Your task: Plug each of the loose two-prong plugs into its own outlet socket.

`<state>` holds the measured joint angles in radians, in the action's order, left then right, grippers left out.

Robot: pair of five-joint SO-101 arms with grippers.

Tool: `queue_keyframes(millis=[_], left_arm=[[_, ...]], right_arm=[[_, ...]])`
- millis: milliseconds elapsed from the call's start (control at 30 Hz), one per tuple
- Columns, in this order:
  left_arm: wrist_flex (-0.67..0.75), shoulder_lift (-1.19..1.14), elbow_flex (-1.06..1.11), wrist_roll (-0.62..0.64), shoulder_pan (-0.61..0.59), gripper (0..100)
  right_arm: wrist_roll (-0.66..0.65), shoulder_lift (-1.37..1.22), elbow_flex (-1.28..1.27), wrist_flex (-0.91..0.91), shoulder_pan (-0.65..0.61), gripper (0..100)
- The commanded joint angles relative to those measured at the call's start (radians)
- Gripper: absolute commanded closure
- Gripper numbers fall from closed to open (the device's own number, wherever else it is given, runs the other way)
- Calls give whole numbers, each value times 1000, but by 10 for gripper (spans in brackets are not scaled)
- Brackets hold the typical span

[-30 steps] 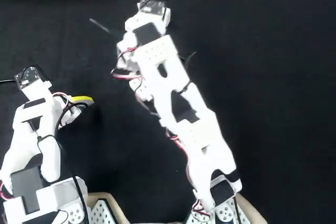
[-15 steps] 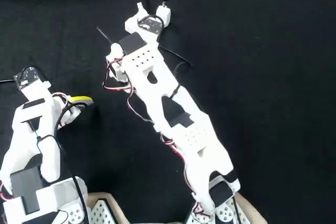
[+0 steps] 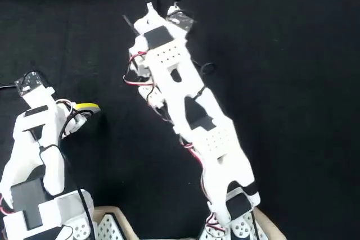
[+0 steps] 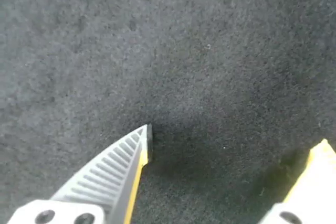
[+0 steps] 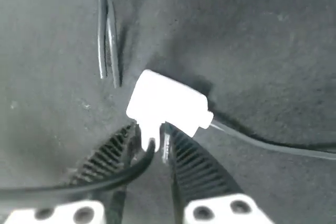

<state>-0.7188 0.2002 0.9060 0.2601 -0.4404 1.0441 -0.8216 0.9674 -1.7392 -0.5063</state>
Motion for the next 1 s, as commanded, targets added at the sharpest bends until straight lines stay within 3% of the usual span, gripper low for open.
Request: queue_keyframes(millis=[0,233,967], left_arm=[[5,35,-10,8,-5,555],[5,35,-10,8,-4,555],[2,35,-8,8,-2,555]], right_arm=[[48,61,42,-21,21,986],[124,61,41,-20,5,985],[123,-1,44,21,-40,985]])
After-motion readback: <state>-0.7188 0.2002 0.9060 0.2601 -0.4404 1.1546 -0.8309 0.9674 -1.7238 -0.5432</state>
